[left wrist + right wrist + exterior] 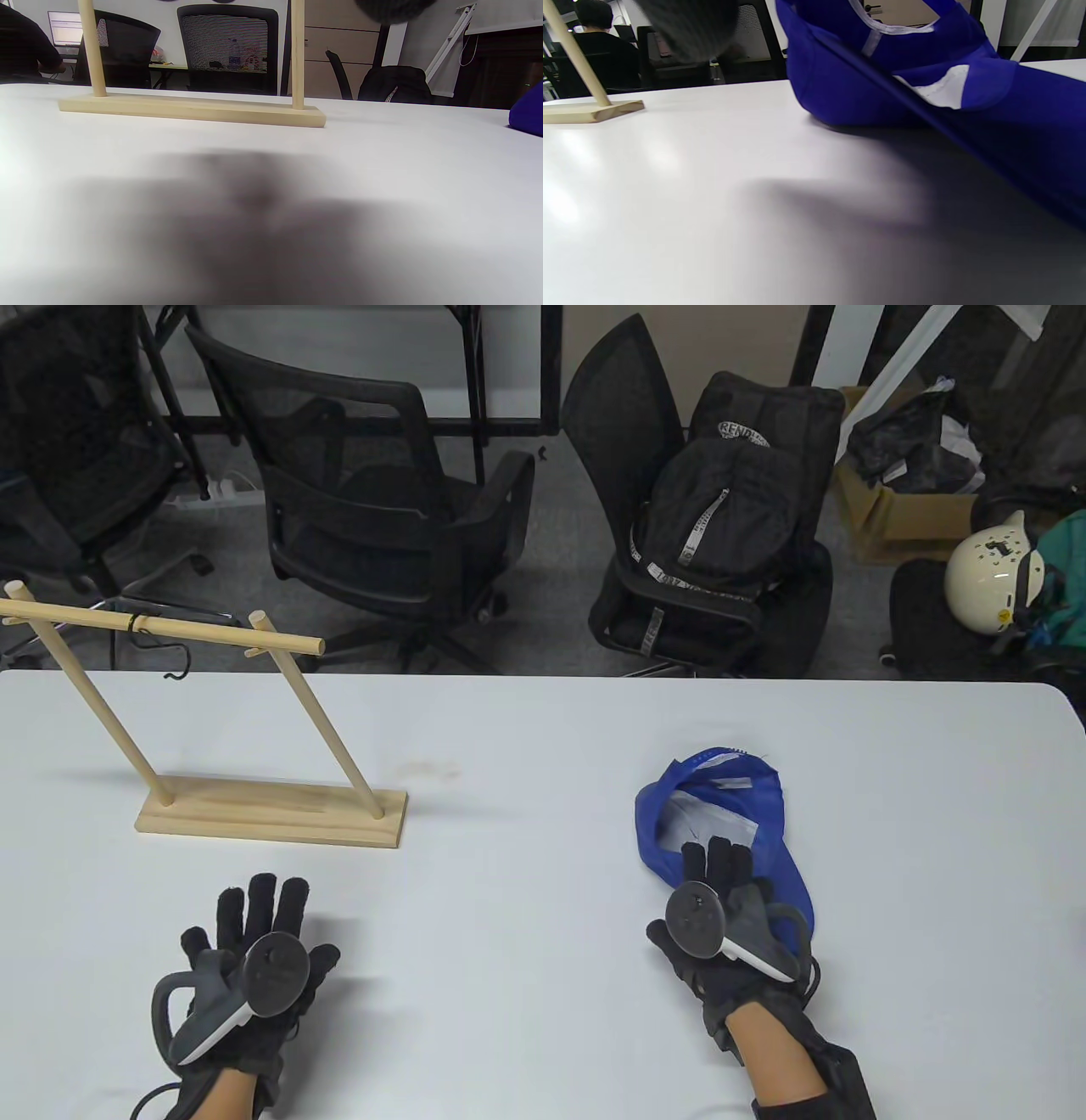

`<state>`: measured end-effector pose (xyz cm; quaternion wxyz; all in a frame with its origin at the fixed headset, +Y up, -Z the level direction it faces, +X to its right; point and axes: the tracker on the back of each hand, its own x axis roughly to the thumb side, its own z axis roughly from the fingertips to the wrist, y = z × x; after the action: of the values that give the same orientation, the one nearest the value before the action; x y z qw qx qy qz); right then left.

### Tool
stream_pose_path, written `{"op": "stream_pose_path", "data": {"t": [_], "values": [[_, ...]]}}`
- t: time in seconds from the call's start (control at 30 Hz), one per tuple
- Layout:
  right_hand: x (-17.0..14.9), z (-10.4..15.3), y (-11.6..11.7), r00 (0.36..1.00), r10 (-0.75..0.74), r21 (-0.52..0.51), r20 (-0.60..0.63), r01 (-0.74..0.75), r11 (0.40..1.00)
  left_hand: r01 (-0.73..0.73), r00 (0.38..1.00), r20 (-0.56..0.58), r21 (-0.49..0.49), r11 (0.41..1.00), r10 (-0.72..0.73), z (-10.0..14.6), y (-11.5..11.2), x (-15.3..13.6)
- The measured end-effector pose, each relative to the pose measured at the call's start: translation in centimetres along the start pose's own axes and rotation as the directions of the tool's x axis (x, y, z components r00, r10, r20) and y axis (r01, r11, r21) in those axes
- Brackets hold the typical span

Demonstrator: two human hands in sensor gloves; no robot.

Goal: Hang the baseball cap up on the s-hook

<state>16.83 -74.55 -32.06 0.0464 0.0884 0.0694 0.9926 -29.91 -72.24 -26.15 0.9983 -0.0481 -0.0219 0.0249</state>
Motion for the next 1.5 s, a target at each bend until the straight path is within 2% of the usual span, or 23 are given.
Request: {"op": "stream_pose_path", "data": {"t": [0.4, 0.53, 0.73, 0.97, 1.27, 1.5], "values": [[-3.9, -1.2, 2.6, 0.990, -0.073, 0.090, -0.119, 0.084, 0.992, 0.009, 1.000, 0.001, -0.002, 1.000, -0.009, 0.1, 0.0, 0.1], [-4.1, -1.5, 3.5, 0.988, -0.089, 0.145, -0.130, 0.108, 0.983, 0.016, 1.000, 0.003, -0.004, 1.000, -0.016, 0.1, 0.0, 0.1], [-3.6, -1.6, 3.6, 0.991, -0.055, 0.134, -0.120, 0.071, 0.988, 0.023, 1.000, 0.004, -0.009, 1.000, -0.023, 0.1, -0.1, 0.3], [-2.9, -1.4, 2.6, 0.992, 0.017, 0.013, -0.123, -0.015, 1.000, 0.030, 1.000, 0.008, -0.021, 0.999, -0.030, 0.1, -0.3, 0.6], [-2.9, -0.2, 0.2, 0.989, -0.027, -0.136, -0.145, 0.007, 0.991, -0.026, 0.999, 0.035, -0.023, 0.999, 0.027, -0.1, -0.3, 0.8], [-3.0, 1.0, -1.9, 0.987, -0.112, -0.277, -0.119, 0.076, 0.958, -0.069, 0.995, 0.067, -0.009, 0.998, 0.069, -0.4, -0.3, 1.1]]}}
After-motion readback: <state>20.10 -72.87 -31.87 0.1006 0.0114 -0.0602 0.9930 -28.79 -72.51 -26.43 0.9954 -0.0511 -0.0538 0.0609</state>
